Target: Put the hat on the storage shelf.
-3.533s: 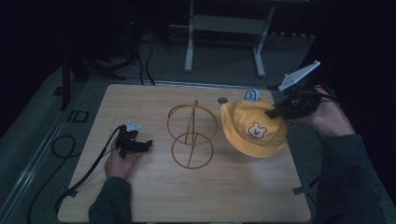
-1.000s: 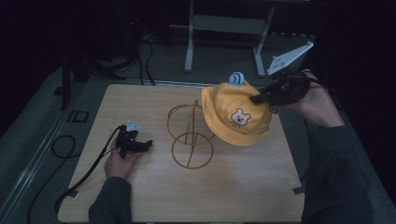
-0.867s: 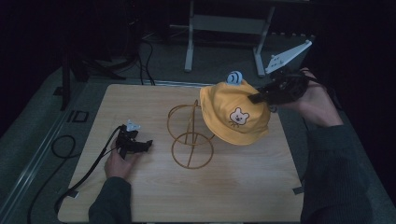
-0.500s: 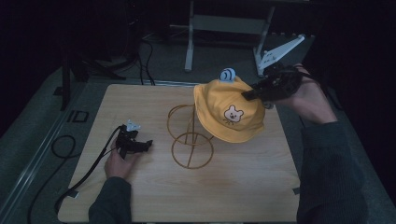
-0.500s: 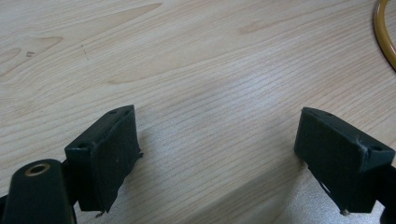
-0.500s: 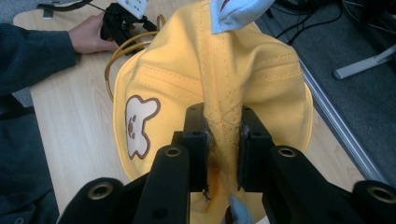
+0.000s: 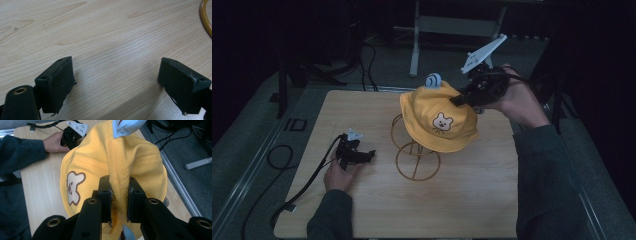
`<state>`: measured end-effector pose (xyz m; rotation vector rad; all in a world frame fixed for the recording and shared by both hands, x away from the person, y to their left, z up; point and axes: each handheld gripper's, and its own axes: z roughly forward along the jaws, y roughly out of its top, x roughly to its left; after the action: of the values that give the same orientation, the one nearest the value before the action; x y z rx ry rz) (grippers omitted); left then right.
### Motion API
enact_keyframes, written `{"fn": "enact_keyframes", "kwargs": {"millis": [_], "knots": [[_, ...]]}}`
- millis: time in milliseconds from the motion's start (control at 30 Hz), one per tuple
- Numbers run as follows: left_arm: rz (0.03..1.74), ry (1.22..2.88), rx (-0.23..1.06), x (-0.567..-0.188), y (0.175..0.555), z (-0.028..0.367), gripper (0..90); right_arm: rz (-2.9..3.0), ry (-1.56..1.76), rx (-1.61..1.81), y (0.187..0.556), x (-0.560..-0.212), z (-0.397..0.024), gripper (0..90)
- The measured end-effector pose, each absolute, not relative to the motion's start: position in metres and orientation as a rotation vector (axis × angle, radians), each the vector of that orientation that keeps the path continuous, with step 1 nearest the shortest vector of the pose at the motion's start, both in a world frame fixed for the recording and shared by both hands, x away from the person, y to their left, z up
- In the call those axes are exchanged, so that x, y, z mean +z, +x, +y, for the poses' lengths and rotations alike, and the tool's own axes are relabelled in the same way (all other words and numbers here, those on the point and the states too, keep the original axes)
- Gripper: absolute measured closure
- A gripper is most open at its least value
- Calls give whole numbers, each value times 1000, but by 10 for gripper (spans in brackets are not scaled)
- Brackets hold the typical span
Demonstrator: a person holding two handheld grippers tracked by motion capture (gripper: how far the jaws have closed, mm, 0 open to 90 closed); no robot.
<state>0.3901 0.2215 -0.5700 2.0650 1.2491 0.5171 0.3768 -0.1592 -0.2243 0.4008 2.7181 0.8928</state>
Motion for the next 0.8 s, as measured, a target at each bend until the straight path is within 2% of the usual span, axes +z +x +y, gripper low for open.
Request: {"fn": "enact_keyframes", "kwargs": {"millis": [467,667,800], "knots": [[1248,2065,518,-570,390,222,135,2786,322,763,385,-228,-107,768],[1250,2064,518,-570,390,221,135,2821,284,747,387,-235,-80,765],[1250,2065,517,-570,390,221,135,2846,273,673,390,-249,-61,732]]}}
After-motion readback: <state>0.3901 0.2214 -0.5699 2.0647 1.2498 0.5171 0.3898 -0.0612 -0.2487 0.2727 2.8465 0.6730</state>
